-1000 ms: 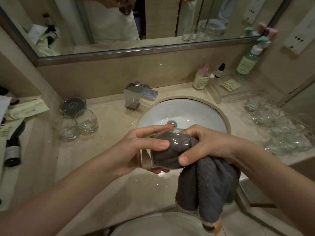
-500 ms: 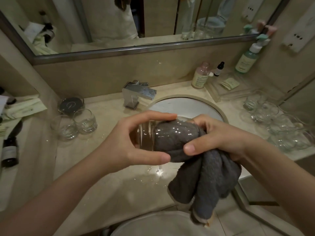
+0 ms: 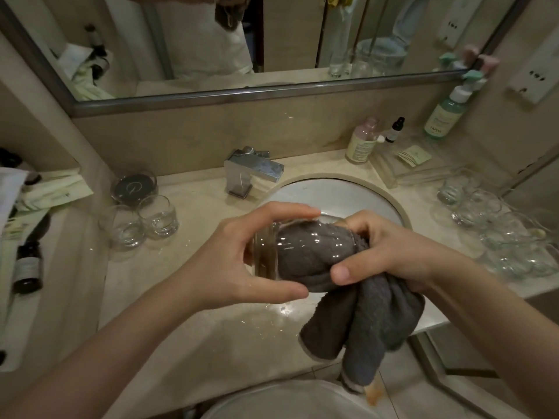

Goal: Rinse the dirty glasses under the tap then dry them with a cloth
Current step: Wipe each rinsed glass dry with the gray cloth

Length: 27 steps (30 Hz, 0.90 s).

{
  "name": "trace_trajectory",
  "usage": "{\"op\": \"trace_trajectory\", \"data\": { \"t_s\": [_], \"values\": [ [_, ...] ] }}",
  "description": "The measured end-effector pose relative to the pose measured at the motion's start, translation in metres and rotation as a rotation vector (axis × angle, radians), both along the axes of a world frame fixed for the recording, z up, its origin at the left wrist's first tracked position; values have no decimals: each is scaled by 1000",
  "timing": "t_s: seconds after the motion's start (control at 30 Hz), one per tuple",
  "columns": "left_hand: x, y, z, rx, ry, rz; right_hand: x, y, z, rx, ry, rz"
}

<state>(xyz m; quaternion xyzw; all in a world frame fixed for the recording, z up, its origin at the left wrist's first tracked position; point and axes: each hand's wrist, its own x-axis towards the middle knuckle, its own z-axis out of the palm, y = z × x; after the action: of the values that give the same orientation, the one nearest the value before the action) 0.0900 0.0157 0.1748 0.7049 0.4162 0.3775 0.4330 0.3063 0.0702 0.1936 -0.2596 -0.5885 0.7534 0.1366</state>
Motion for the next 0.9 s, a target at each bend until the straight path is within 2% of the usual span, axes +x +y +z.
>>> {"op": "trace_trajectory", "data": {
  "t_s": [0.07,0.17,0.27,0.37,0.4,0.47,0.53,0.6,0.7,0.77,0.83,0.9],
  "values": [
    [3,-2,2,-98,-129,18,-1,-1,3,22,-8,5],
    [9,-1,2,-465,-442,69,-3,-1,9,159,-51,35],
    [12,0,-3,-660,-562,101,-4,3,8,281,-131,35],
    [10,-1,-2,-607,-517,83,-3,6,5,279,-138,20],
    [8,-1,-1,-508,-422,69,-2,7,4,239,-110,14],
    [2,1,3,-194,-114,57,0,10,0,122,-62,2],
    [0,4,7,-20,21,50,1,12,-2,39,-48,-10],
    [3,5,12,-71,-85,86,0,12,0,44,-41,-27],
    [11,6,16,-451,-417,116,-2,11,12,205,-89,13],
    [10,8,11,-631,-510,121,-5,10,17,351,-171,29],
    [7,7,8,-671,-538,109,-6,11,18,456,-237,35],
    [5,5,7,-618,-510,101,-6,14,17,463,-239,37]
  ]
}}
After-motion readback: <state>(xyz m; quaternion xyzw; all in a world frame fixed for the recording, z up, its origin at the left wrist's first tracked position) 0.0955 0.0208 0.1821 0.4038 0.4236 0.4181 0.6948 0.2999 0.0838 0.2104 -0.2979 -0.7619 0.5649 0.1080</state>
